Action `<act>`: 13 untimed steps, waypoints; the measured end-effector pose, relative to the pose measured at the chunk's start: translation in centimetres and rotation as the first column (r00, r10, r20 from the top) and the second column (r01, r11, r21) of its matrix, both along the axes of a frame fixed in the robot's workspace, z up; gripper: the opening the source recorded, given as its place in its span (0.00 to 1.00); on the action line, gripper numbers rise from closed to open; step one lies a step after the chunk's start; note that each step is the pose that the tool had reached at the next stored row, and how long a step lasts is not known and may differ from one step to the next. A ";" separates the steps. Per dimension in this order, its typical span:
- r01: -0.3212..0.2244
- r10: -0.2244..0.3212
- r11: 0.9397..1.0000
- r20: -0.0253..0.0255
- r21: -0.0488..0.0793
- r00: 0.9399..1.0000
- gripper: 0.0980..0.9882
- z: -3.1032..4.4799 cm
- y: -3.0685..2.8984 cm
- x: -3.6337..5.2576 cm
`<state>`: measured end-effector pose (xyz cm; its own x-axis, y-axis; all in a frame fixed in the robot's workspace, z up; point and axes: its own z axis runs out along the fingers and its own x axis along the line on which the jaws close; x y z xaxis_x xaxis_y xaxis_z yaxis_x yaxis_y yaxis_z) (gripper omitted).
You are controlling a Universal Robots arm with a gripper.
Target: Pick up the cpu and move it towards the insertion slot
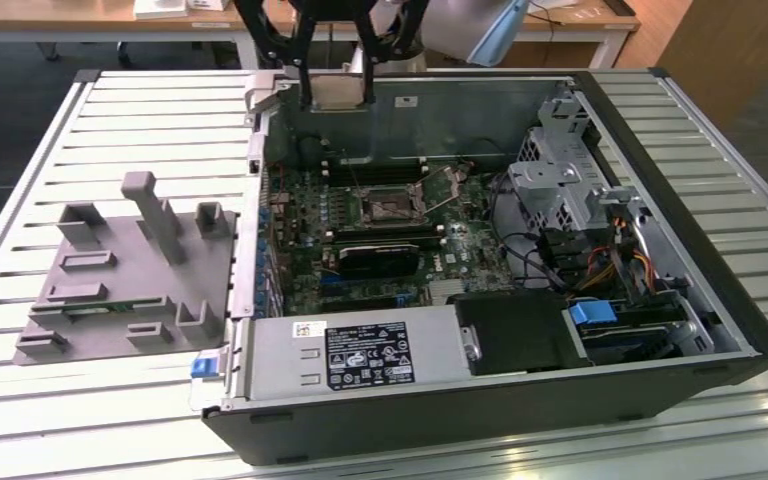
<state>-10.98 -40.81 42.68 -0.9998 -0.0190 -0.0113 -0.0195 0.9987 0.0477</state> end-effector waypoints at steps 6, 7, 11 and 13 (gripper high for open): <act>0.000 0.000 1.000 -0.005 0.000 1.000 0.50 -0.62 0.31 2.25; 0.000 0.000 1.000 -0.005 0.000 1.000 0.50 -0.75 0.45 2.57; 0.000 0.000 1.000 -0.005 -0.001 1.000 0.50 -1.22 1.31 3.50; 0.000 0.000 1.000 -0.005 -0.001 1.000 0.50 -1.46 1.84 3.66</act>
<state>-7.32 -38.97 41.23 -0.9998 -0.0187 -0.0064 -0.0190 0.9987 0.0471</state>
